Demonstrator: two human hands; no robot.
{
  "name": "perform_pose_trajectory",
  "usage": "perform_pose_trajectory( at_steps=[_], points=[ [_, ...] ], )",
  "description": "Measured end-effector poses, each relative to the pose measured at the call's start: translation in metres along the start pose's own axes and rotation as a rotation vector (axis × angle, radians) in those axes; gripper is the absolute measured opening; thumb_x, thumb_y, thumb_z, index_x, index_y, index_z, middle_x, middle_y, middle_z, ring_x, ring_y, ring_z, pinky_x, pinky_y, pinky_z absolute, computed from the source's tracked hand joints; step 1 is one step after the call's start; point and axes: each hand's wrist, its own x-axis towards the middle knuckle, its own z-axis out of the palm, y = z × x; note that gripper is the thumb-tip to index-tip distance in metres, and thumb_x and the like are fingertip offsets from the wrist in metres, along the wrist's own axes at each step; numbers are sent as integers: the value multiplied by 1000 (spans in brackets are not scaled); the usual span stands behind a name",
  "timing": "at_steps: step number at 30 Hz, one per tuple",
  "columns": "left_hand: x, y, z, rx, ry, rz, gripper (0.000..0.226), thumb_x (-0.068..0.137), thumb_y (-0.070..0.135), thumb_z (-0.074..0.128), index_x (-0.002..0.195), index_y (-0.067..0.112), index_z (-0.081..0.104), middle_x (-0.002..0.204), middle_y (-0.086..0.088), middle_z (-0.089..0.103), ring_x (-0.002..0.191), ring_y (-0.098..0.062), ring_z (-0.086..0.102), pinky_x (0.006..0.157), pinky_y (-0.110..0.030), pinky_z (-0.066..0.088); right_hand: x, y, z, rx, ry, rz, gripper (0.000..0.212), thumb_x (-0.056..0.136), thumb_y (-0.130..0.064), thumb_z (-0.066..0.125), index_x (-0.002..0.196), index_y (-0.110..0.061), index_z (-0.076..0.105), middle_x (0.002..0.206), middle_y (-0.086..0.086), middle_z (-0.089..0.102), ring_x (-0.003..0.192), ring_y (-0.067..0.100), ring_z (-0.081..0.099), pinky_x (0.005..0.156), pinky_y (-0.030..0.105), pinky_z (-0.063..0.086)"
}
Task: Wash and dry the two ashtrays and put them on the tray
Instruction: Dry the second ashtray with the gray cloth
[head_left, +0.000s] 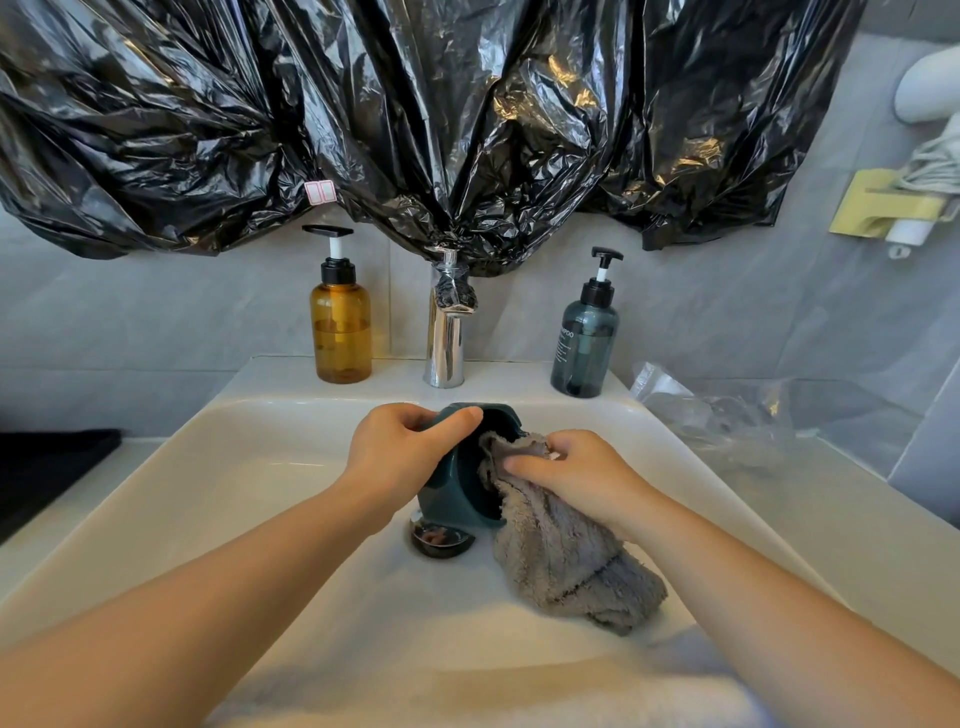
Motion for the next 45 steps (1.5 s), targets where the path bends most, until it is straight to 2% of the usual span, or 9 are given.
perform_pose_trajectory(
  at_steps=[2,5,10,15,20,25,28,35,45],
  points=[
    [1,0,-1,-7,4,-10,34,77,51,70,89,19,68,85,0,70,82,-17,64,73,-32,57,-3,-4,-5,104,-4,56,39,81,-54,65,101,-22,63,100,0,64,88,16,62,76,32,52],
    [1,1,0,-9,2,5,38,76,52,70,94,18,69,85,1,71,81,-16,64,71,-29,56,-2,-5,-4,169,30,120,54,83,-62,57,104,-13,65,102,10,65,84,17,61,78,31,51],
    [-4,2,4,0,0,74,41,75,51,72,98,17,71,87,2,71,83,-15,65,66,-24,54,2,2,5,117,57,137,41,83,-42,67,60,-13,50,60,6,47,51,18,47,54,25,33],
    [-6,2,4,-43,57,112,41,75,48,72,101,16,71,87,4,71,82,-13,65,66,-23,53,4,2,11,222,-4,199,39,83,-39,68,86,0,68,86,17,72,79,30,69,74,34,53],
    [-8,4,5,-65,84,141,30,77,47,71,94,22,68,85,8,69,80,-9,63,61,-21,50,2,1,17,300,-107,304,33,83,-32,71,104,-7,66,98,14,72,94,29,68,93,42,53],
    [-2,6,0,-107,28,108,39,78,53,67,98,20,69,88,2,71,82,-14,65,64,-25,51,5,-2,13,326,39,169,18,83,-19,68,79,-2,67,82,17,70,78,29,68,73,36,54],
    [0,4,1,-94,-31,97,31,81,52,64,93,24,69,86,3,73,83,-15,68,73,-31,57,5,1,9,248,143,54,29,84,-22,67,59,-10,56,63,11,54,64,23,55,61,31,40],
    [-3,5,1,-114,-10,135,26,82,48,66,93,24,69,86,3,73,85,-16,69,78,-33,59,2,-3,19,291,79,34,25,79,-39,75,88,-16,77,86,4,76,87,20,71,88,43,56],
    [-8,12,3,-16,-35,210,34,79,41,71,103,17,71,88,4,73,84,-14,68,72,-26,60,11,6,17,78,92,39,14,77,-23,75,86,-12,75,85,9,74,85,24,69,83,43,57]
  ],
)
